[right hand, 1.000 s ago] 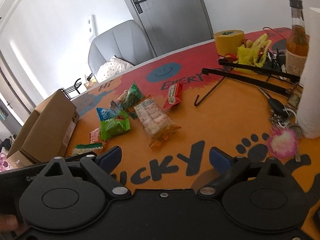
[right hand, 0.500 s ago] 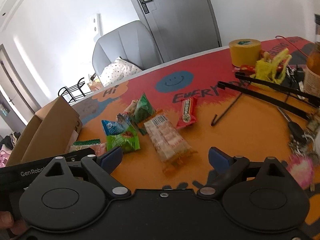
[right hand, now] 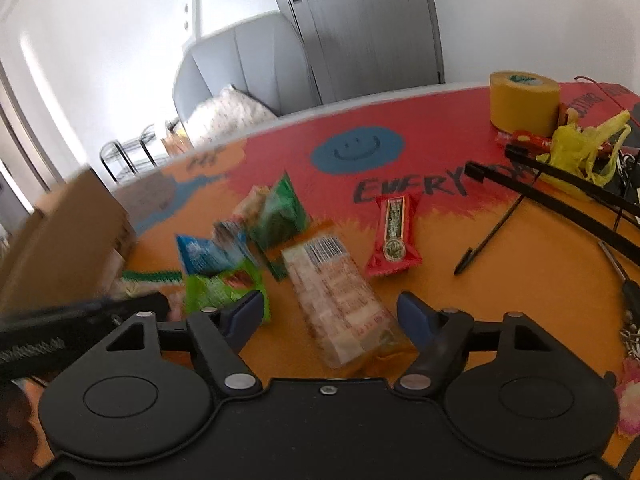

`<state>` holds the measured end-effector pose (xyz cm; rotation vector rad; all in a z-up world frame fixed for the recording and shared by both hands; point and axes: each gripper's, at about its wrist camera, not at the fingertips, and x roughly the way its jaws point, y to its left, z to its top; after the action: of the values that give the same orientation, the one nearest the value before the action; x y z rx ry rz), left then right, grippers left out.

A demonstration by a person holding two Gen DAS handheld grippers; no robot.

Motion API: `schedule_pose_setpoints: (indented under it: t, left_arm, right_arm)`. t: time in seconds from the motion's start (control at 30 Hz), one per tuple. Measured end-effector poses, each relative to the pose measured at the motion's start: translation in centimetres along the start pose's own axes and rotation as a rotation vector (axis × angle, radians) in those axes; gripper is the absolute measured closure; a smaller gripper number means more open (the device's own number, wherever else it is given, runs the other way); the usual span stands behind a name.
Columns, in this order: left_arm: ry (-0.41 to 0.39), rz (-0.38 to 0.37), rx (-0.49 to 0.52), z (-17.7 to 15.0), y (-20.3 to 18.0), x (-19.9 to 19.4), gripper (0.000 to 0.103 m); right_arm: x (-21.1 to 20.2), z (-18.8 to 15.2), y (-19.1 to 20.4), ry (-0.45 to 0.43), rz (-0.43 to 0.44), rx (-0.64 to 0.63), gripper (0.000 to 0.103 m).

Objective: Organize snacks
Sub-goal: 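Grasp the clear wafer packet with the right gripper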

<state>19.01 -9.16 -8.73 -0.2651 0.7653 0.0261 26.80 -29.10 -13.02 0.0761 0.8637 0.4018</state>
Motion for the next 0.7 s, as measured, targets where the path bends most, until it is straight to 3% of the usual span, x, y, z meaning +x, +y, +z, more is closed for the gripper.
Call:
schedule_pose_setpoints:
  t: [0.07,0.23,0.4,0.7]
  left_arm:
    - [0.003,-0.004,0.001,0.0,0.0,0.2,0.056]
    - [0.003,-0.004,0.002,0.0,-0.2,0.2,0.056]
    - [0.004,-0.008,0.002,-0.1,-0.3,-0.3,0.057]
    - [-0.04,-0.024,0.011,0.0,-0.8,-2.8,0.057]
  right_arm:
    - [0.1,-0.1,0.8,0.014,-0.039,-0.047,0.034]
    - [-0.2,-0.5,1.3,0.016,-0.107,-0.112,0.069]
    - [-1.2,-0.8,0.5,0.017,-0.033,-0.049,0.07]
    - [-4.2,-0.5,1.3,-0.05,-0.02,-0.028,0.07]
